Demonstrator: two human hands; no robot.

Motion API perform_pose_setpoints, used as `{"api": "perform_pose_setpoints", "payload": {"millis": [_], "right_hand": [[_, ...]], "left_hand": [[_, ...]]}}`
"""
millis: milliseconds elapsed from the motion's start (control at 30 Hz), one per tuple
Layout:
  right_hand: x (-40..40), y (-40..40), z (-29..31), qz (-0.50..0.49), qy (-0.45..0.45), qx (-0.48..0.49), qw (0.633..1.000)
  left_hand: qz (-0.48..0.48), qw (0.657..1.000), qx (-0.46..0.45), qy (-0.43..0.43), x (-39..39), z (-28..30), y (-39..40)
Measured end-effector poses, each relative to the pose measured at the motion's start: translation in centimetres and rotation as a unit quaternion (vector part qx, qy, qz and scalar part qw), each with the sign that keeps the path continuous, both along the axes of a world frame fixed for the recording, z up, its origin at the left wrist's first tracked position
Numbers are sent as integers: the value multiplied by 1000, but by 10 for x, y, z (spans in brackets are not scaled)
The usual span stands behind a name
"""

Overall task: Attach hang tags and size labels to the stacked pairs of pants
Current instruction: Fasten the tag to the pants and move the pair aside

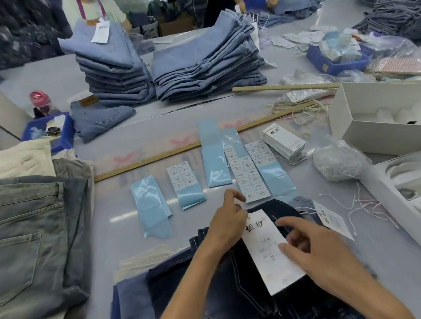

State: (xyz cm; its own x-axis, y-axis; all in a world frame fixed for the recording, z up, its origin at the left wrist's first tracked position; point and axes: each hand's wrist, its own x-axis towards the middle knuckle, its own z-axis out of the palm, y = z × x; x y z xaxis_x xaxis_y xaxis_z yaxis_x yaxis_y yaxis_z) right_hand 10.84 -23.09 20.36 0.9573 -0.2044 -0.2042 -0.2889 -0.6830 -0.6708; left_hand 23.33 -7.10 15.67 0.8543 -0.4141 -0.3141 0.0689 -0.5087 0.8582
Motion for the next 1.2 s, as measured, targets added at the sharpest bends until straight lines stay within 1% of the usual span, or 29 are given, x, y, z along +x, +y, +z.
{"api": "perform_pose_setpoints", "payload": {"millis": [67,133,167,200,233,267,300,333,367,400,433,467,500,567,600,667,800,833,867,900,933,967,1000,1033,1067,1100,1133,1167,1200], "right_hand": [[-2,11,-1,22,32,19,999],[-7,19,3,25,74,-18,997],[-9,21,3,13,79,-78,994],[-10,24,3,9,85,-185,979],[-11,30,4,2,58,-279,958],[-11,38,4,-10,-1,-323,946],[-10,47,2,-10,-72,-329,942],[-8,55,0,3,-94,-332,939],[-5,62,-4,25,-42,-340,939],[-5,56,-6,21,43,-336,941],[-4,50,-9,12,129,-305,943],[-5,45,-12,2,180,-275,945],[-5,41,-16,-19,200,-263,944],[-6,46,-18,-19,202,-281,938],[-8,48,-21,-11,201,-293,935],[-10,53,-22,-21,220,-302,927],[-1,65,-12,-36,214,-338,916],[11,79,-8,-30,184,-352,917],[23,95,-10,-38,129,-361,923],[34,117,-12,-40,68,-368,927],[42,147,-13,-25,30,-386,922],[50,179,-17,19,-5,-387,922],[60,213,-23,74,-52,-360,928],[68,246,-35,121,-107,-314,936],[76,277,-47,157,-124,-263,944],[80,309,-59,196,-102,-229,948],[83,338,-71,241,-75,-200,947],[86,364,-82,280,-40,-173,943],[88,385,-93,312,-3,-146,939]], "left_hand": [[-60,996,51,-40,11,-3,-3],[-125,985,90,-77,8,-7,-1],[-134,978,112,-113,2,-11,5],[-117,971,129,-165,-8,-17,14],[-78,962,136,-222,-21,-22,29],[-36,953,139,-268,-36,-28,49],[-7,942,143,-304,-54,-36,69],[-1,936,156,-316,-74,-48,89],[5,929,189,-318,-94,-64,115],[12,929,216,-301,-113,-78,129],[41,936,225,-269,-128,-91,143],[76,946,214,-232,-138,-100,157],[108,951,208,-204,-143,-105,165],[120,944,238,-196,-143,-108,173],[103,936,267,-207,-143,-108,173],[45,931,306,-194,-142,-109,175],[-45,917,328,-221,-139,-117,193],[-51,913,326,-242,-134,-117,203],[-38,901,322,-287,-128,-118,215],[-11,895,312,-319,-125,-119,231],[31,895,287,-340,-121,-120,249],[99,897,251,-350,-116,-118,267],[197,891,220,-344,-108,-112,288],[318,874,185,-317,-99,-106,312],[440,850,141,-251,-88,-100,338],[547,817,90,-159,-81,-93,366],[629,773,38,-77,-74,-88,392],[685,728,-11,-18,-70,-85,417],[718,692,-64,23,-66,-83,437]]}}
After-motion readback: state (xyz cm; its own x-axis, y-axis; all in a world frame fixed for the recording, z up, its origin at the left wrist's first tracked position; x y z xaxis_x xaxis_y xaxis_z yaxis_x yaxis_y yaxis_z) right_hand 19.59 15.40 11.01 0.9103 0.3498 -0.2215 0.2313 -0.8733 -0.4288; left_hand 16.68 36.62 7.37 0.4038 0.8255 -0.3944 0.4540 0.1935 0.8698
